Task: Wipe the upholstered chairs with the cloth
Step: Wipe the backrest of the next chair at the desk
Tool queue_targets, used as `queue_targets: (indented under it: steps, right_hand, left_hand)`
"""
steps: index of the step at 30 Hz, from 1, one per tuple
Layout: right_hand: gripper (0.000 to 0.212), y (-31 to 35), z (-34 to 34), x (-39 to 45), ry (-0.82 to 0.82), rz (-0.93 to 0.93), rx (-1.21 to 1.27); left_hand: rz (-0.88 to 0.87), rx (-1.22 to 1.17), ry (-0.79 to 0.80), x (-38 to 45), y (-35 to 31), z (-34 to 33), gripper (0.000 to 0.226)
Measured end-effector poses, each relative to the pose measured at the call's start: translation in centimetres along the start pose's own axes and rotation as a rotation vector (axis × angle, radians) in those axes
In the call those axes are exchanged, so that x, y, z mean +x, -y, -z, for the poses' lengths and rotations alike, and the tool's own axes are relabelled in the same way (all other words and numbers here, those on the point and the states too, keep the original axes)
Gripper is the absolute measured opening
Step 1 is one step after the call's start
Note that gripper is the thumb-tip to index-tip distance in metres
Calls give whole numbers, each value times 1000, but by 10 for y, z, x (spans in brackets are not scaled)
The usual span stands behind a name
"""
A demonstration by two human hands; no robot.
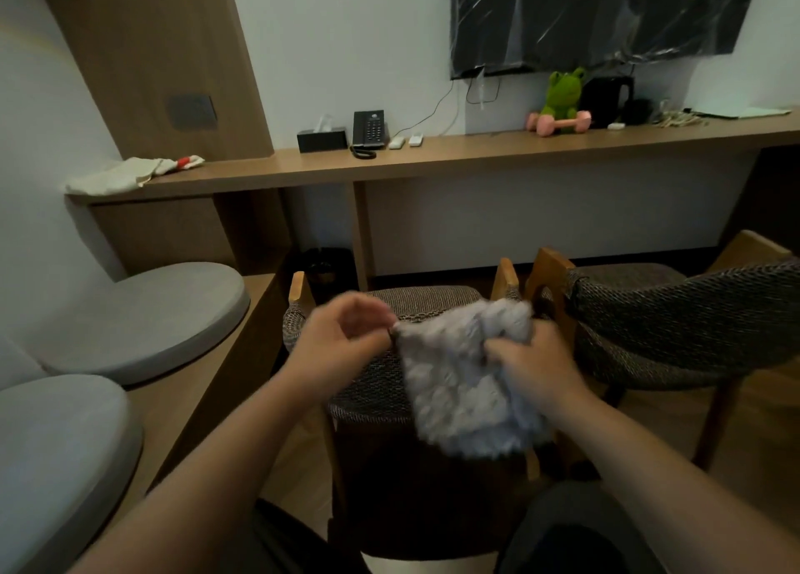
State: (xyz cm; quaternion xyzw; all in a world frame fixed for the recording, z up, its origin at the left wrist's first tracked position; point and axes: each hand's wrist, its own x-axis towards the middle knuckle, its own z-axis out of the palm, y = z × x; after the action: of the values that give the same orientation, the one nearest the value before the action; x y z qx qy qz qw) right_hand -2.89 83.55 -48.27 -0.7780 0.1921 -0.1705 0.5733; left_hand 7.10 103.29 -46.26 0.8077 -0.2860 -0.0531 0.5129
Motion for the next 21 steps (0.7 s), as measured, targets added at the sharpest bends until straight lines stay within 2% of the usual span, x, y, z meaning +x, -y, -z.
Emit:
queue_targets:
  steps: [2, 3, 5, 6, 7, 9, 11, 13, 16, 21]
  right_hand:
    - [17, 4, 11, 11, -378, 180, 21]
    - [13, 8, 18, 17, -541, 253, -34]
    - [10, 11, 25, 31, -693, 275, -103]
    - [13, 9, 22, 40, -679, 216, -112]
    - [16, 5, 14, 48, -623, 126, -149]
    - [37, -6, -17, 55, -461, 41, -345]
    - [58, -19, -52, 46, -306, 166, -551]
    - [68, -28, -70, 35, -286, 308, -620]
    - [73, -45, -70, 30, -324, 392, -614]
    - [76, -58, -76, 39, -285, 451, -661]
  left_hand:
    - [-76, 164, -124, 30, 6, 4, 18]
    - [-64, 266, -108, 43, 12, 3, 18]
    - [12, 500, 15, 62, 28, -7, 23]
    - [30, 637, 23, 65, 37, -15, 28]
    - [19, 748, -42, 66, 45, -23, 35]
    - [-36, 805, -251, 66, 55, -34, 44]
    - [-71, 811, -315, 67, 60, -35, 46]
    - [-103, 815, -297, 70, 64, -33, 45]
    - [-149, 801, -325, 73, 65, -34, 45]
    - [-196, 791, -337, 79, 73, -34, 46]
